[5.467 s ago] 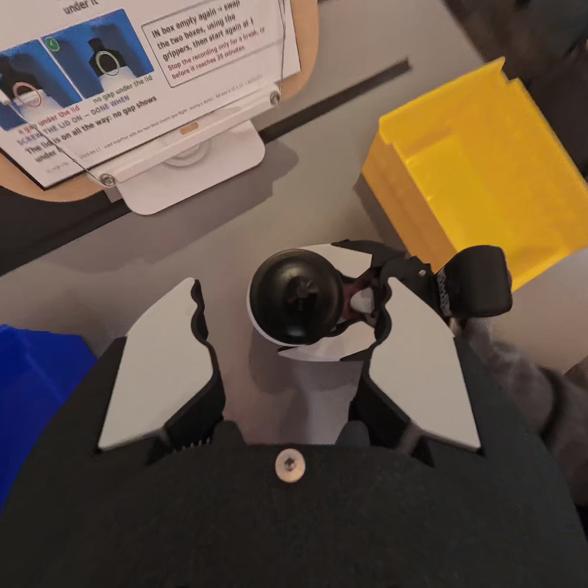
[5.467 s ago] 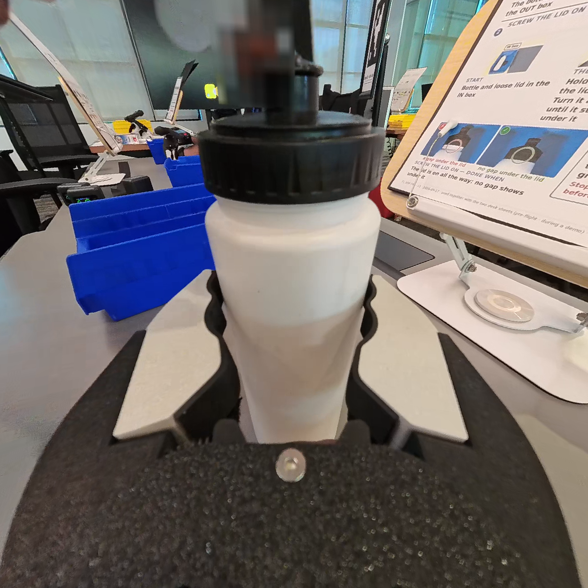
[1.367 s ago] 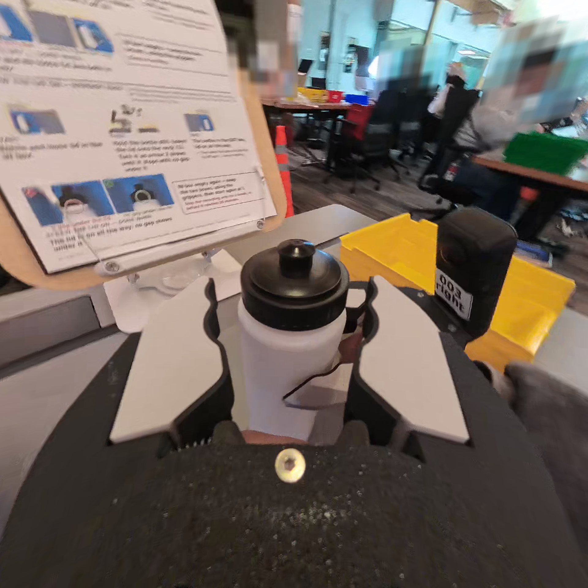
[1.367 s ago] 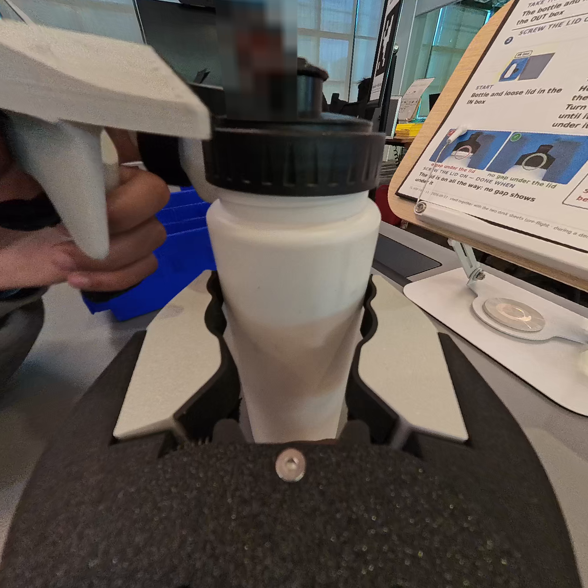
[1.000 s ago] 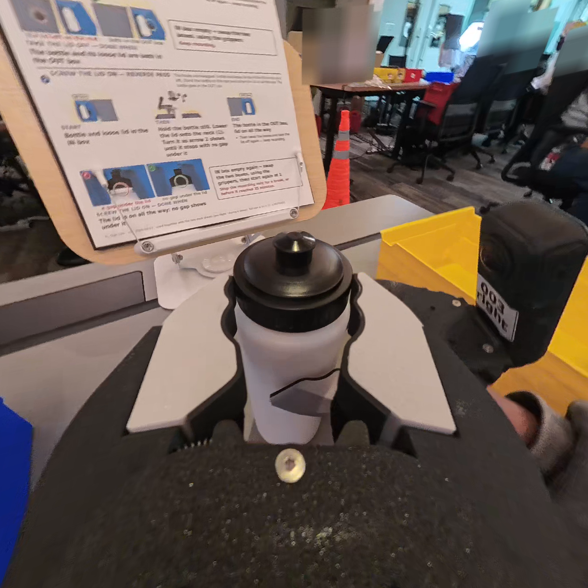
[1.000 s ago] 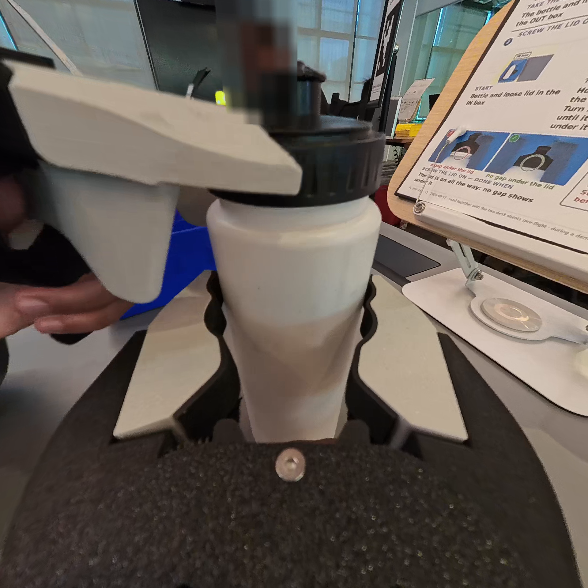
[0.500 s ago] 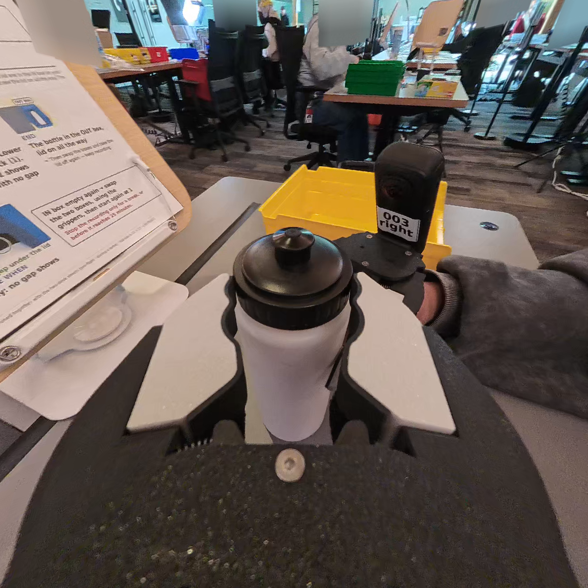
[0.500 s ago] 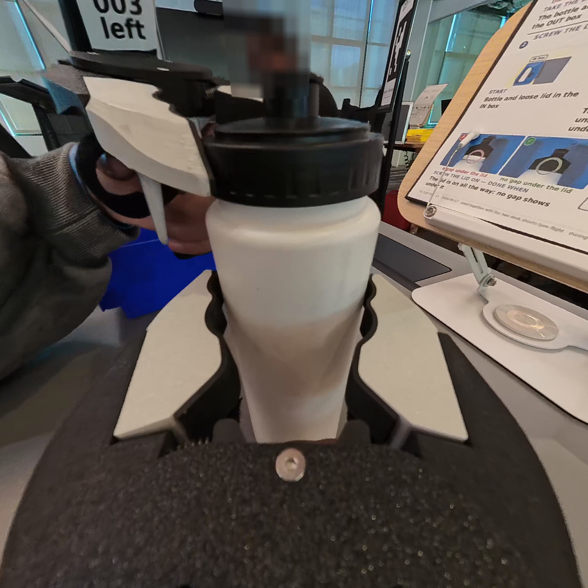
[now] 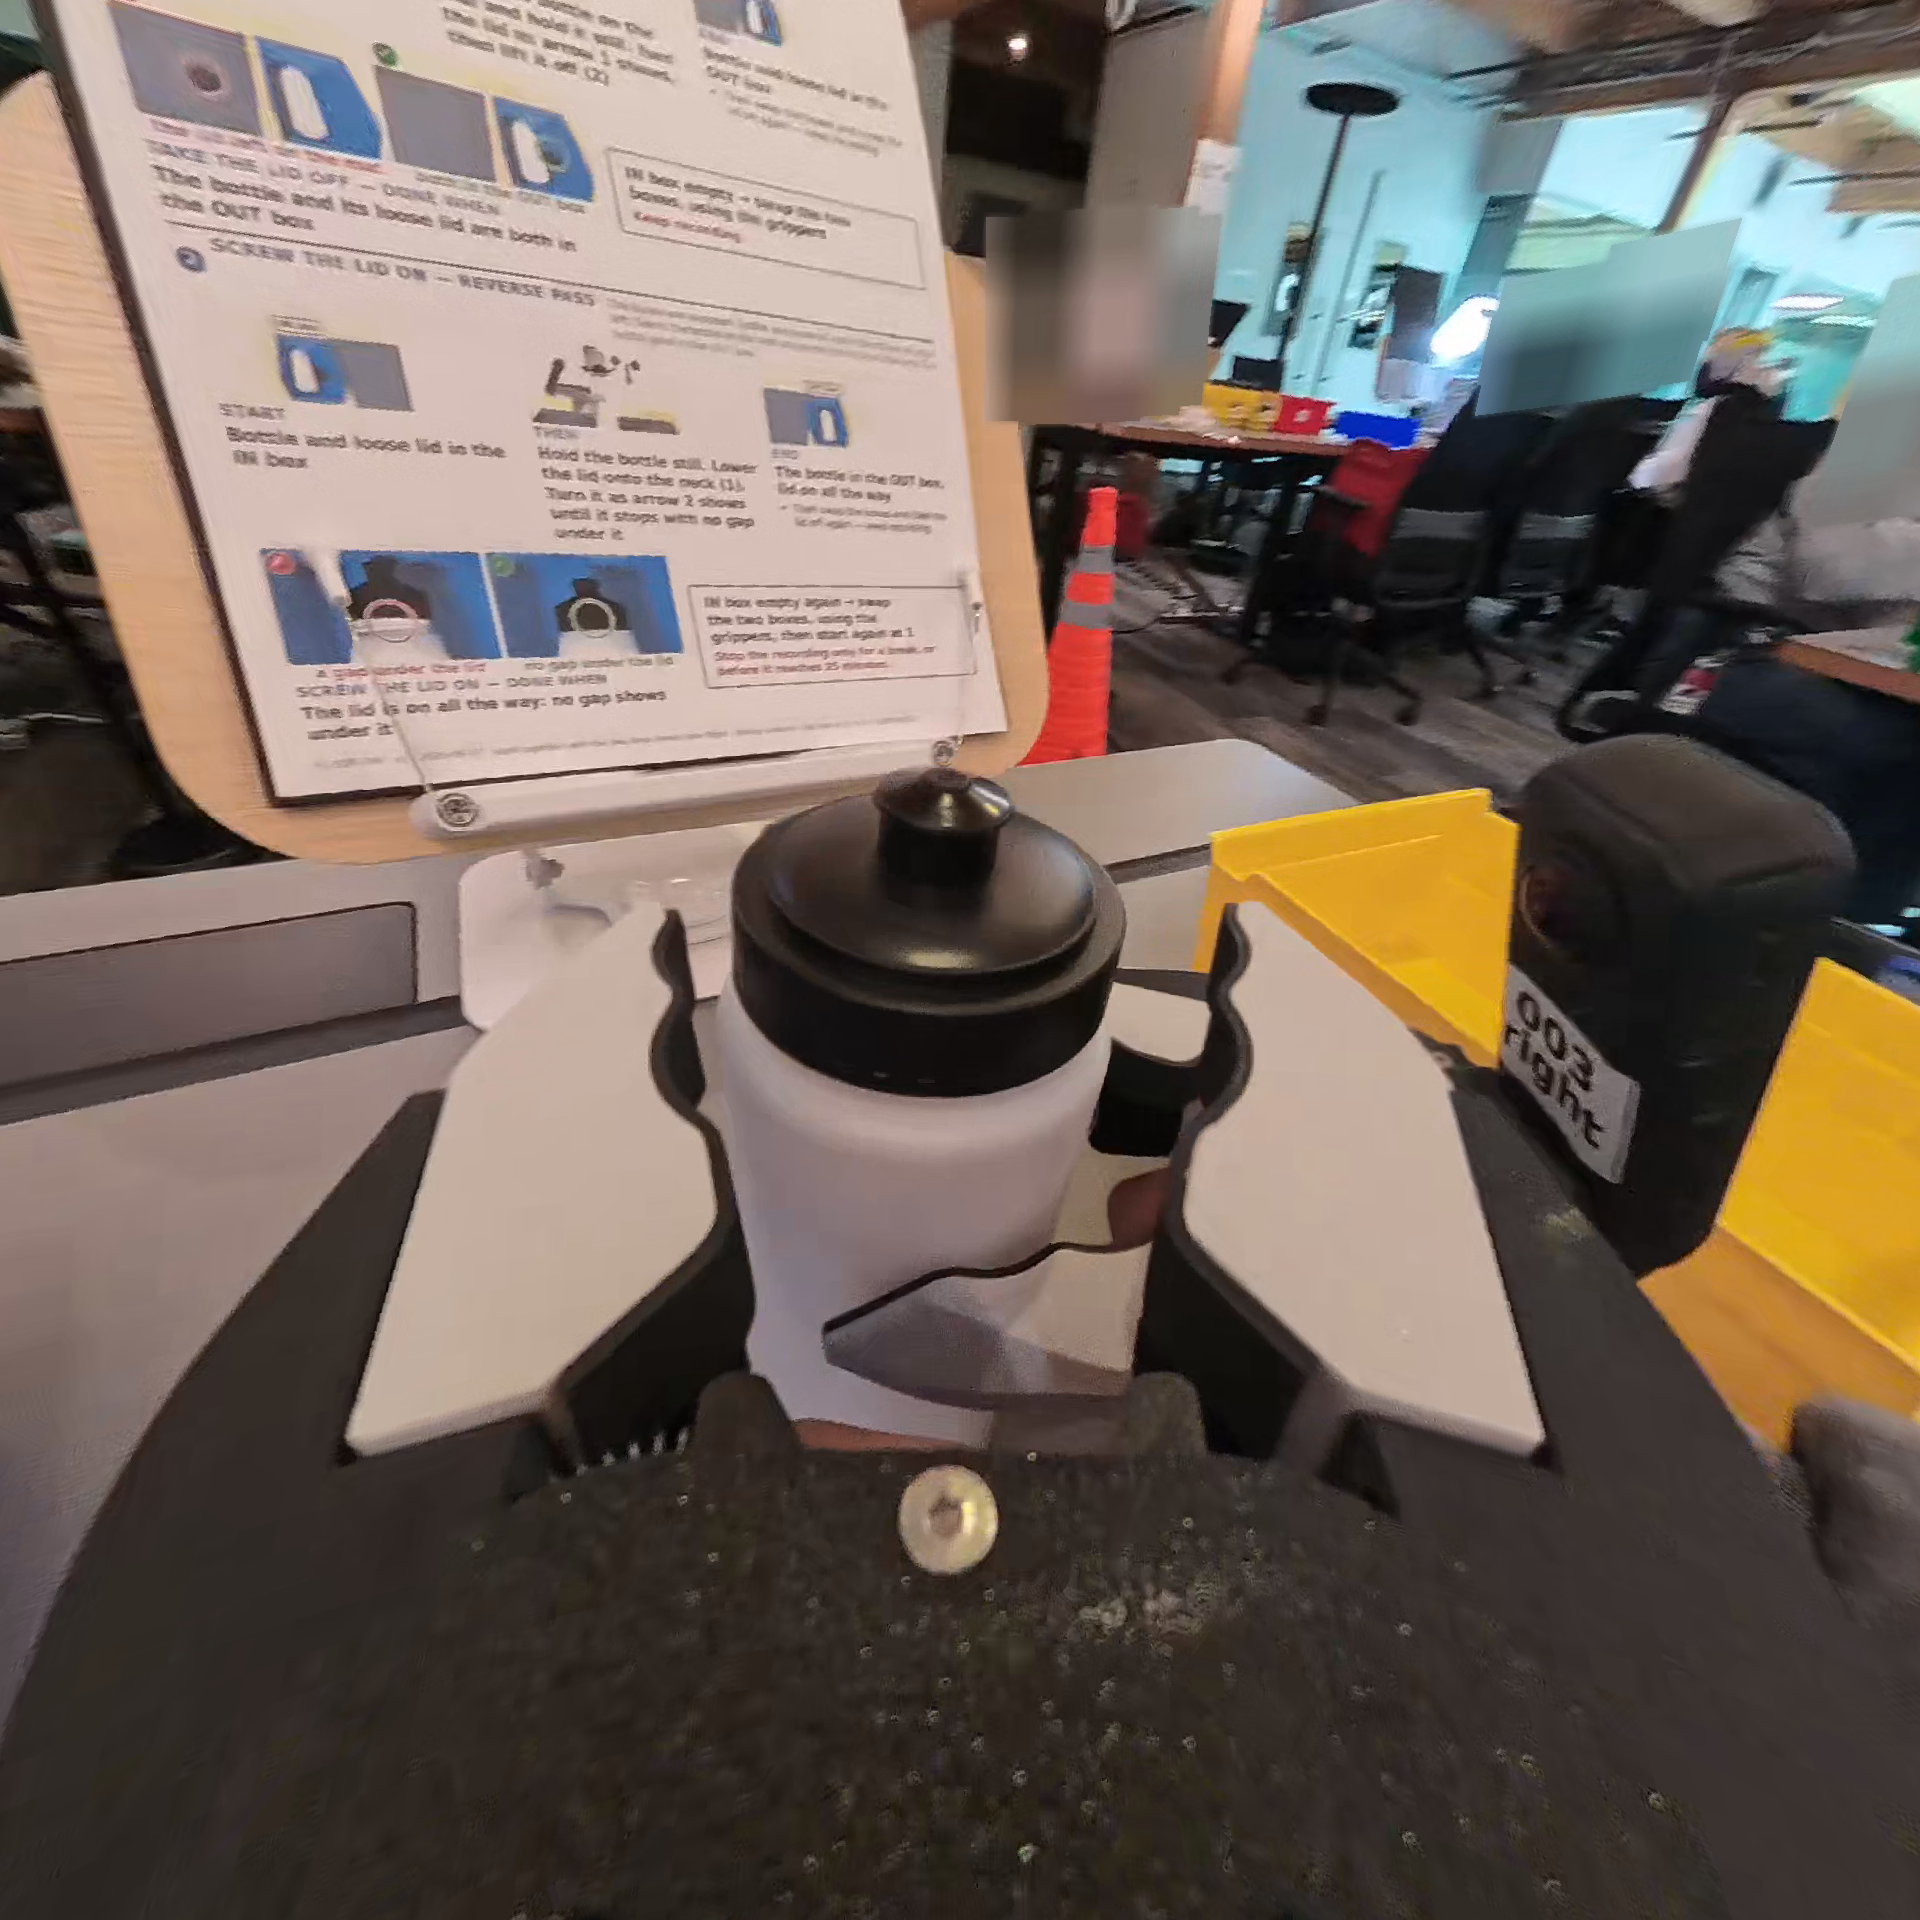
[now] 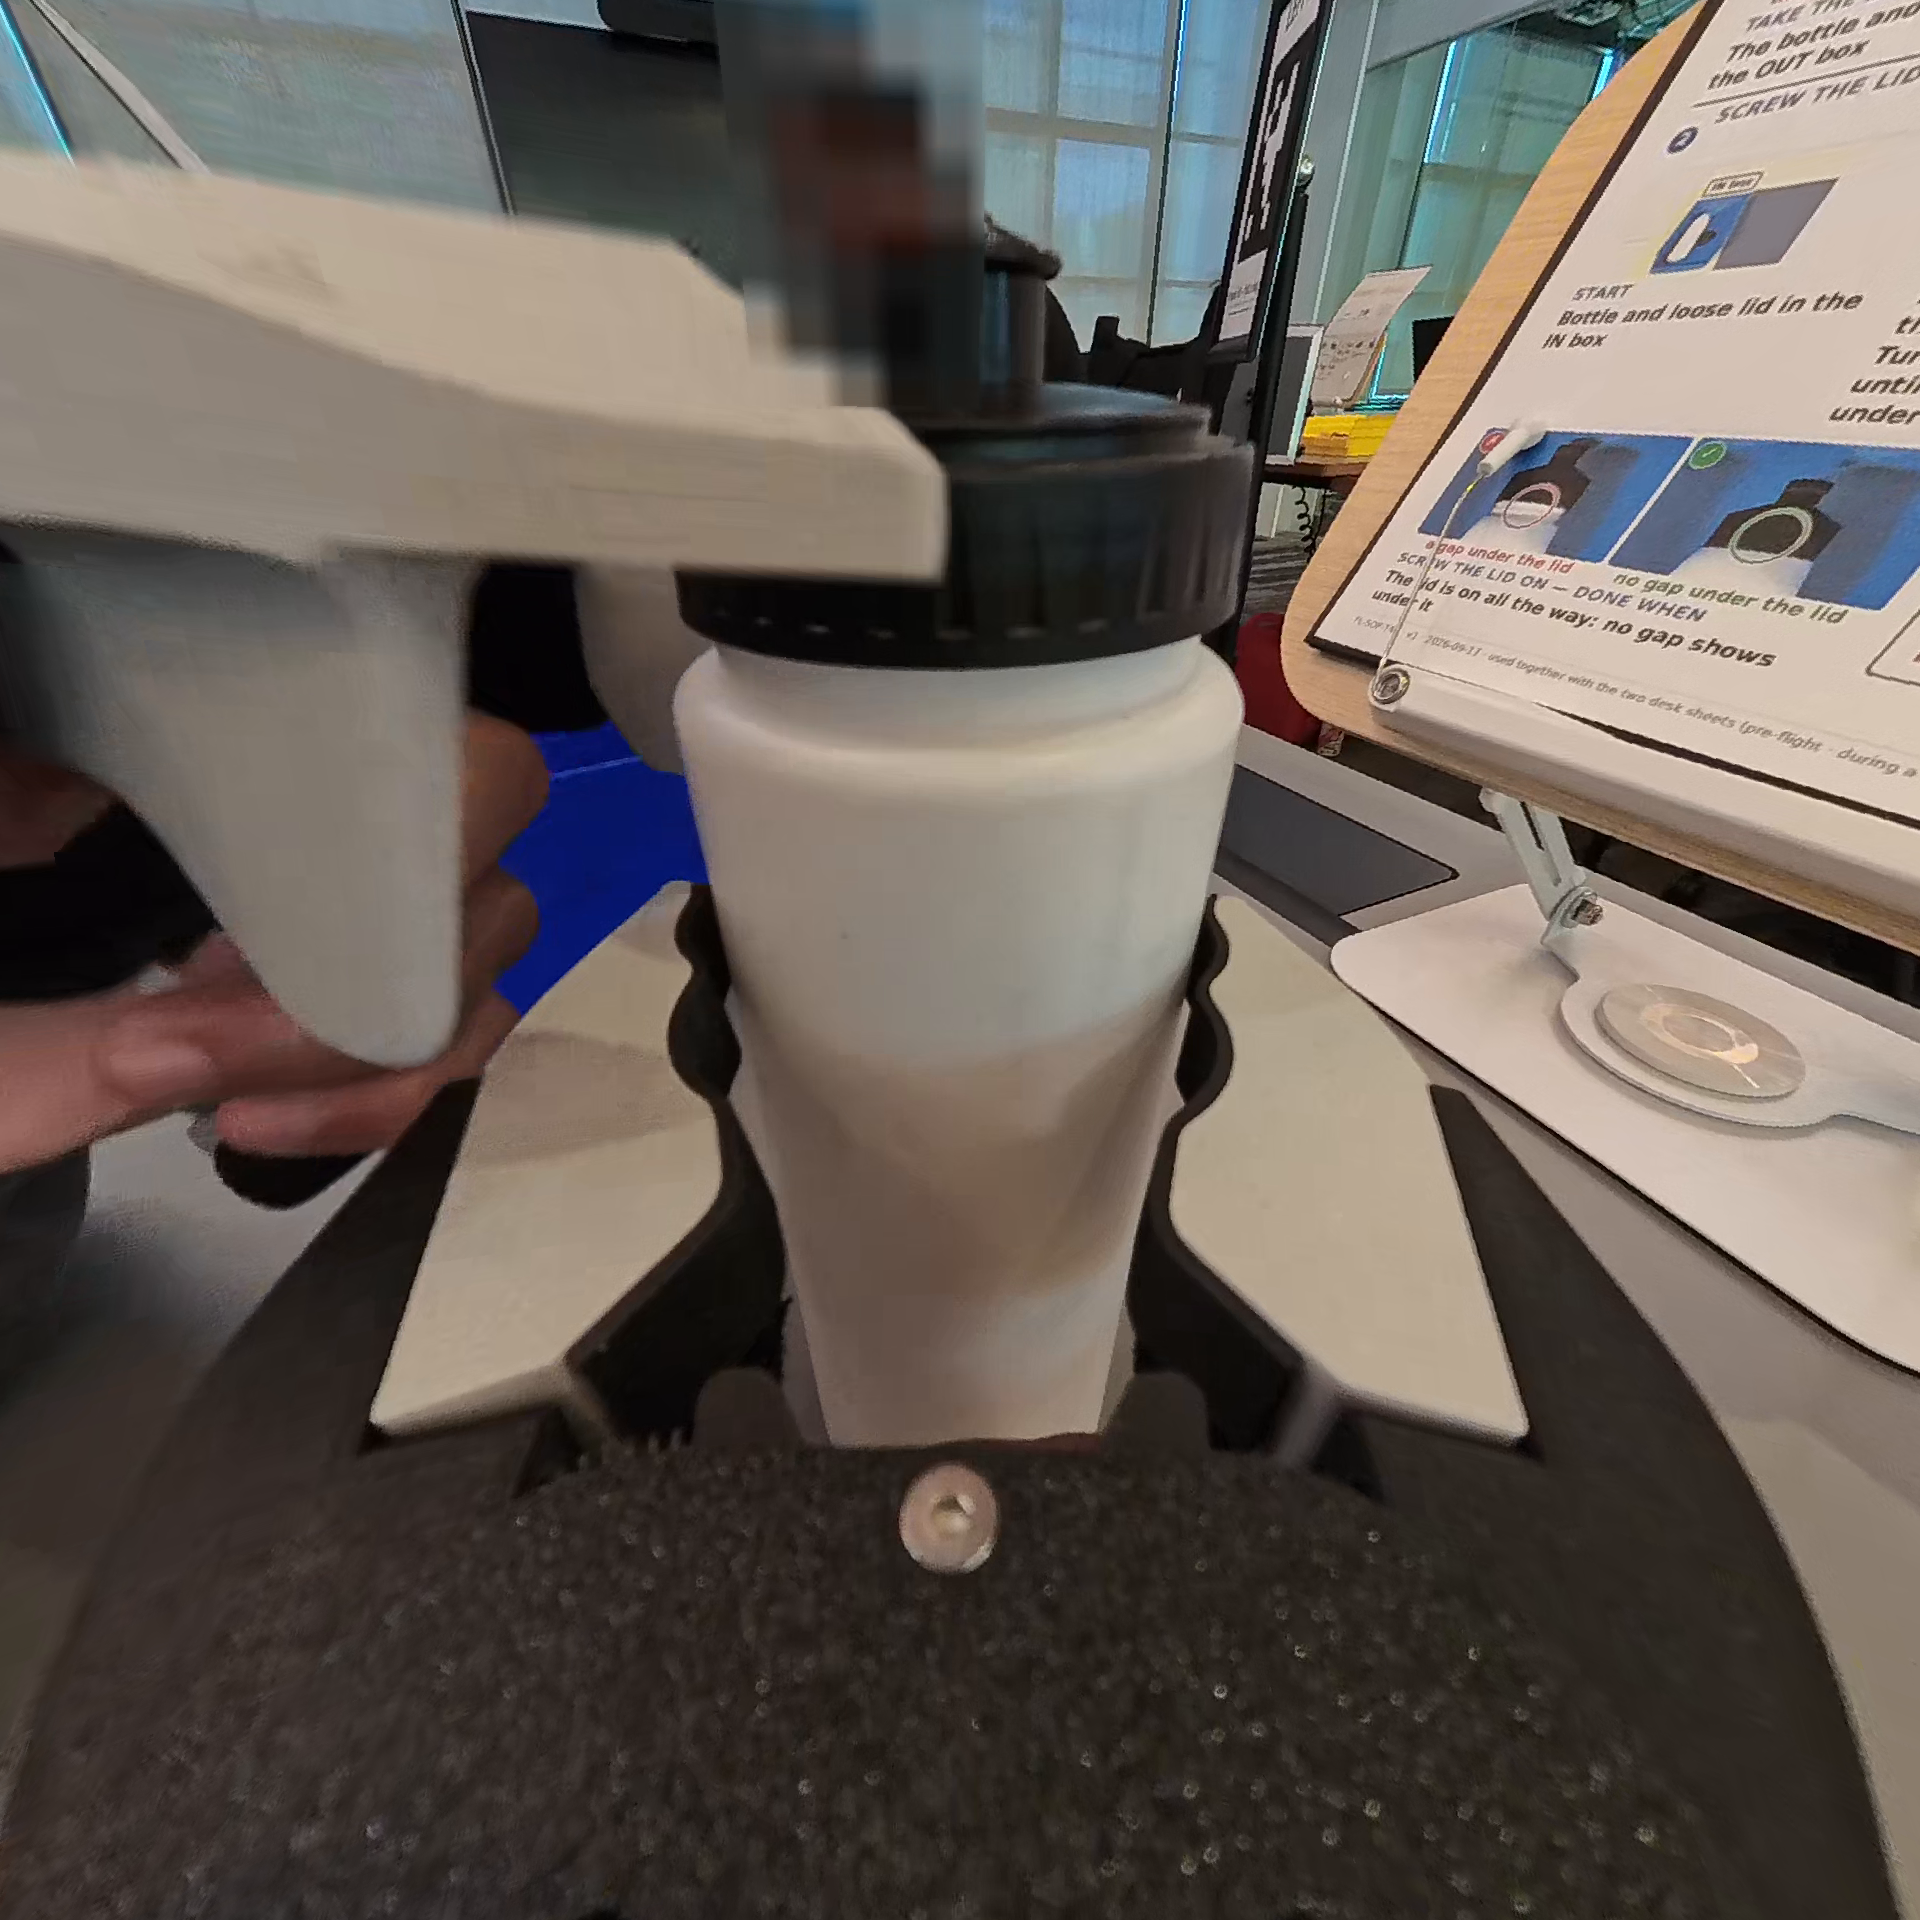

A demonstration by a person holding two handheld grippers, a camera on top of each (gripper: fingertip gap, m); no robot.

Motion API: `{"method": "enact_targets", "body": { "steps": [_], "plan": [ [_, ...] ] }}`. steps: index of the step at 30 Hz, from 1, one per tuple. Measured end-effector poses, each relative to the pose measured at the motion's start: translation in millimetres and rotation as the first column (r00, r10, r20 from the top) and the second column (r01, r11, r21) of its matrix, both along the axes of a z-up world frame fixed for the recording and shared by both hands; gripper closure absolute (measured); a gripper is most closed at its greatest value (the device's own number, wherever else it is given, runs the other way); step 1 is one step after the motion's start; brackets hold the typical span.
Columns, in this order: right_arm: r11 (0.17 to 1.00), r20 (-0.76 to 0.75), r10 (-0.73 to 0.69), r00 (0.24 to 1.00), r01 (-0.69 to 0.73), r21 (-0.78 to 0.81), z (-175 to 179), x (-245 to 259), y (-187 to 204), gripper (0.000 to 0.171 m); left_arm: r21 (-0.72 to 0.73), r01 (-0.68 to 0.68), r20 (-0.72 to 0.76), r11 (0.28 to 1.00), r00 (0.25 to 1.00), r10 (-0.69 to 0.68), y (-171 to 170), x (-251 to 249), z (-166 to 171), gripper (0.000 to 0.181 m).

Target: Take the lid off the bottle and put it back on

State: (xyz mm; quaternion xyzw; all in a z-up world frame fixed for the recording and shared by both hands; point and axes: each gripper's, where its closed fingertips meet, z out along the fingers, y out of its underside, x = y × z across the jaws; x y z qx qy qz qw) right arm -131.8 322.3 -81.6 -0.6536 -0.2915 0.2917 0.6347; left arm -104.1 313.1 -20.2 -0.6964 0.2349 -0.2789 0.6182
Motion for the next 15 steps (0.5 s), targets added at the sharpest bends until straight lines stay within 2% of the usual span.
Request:
{"method": "enact_targets", "body": {
  "steps": [2,4,8,15],
  "plan": [
    [1.000,0.000,0.000,1.000,0.000,-0.001,0,0,0,0.087,0.029,-0.052,-0.024,0.998,0.998,0.052,5,-3,-1,0.109],
    [1.000,-0.001,-0.003,1.000,0.003,-0.002,0,1,0,0.086,0.045,0.011,-0.035,0.999,0.999,-0.010,4,-1,-1,0.110],
    [1.000,0.007,0.011,1.000,-0.011,0.001,0,0,-2,0.086,0.031,0.254,-0.035,0.967,0.967,-0.253,-1,0,-2,0.110],
    [1.000,-0.002,0.017,1.000,-0.017,-0.001,0,-2,-2,0.086,-0.005,0.618,-0.138,0.786,0.778,-0.613,-6,-3,-7,0.112]
  ]
}}
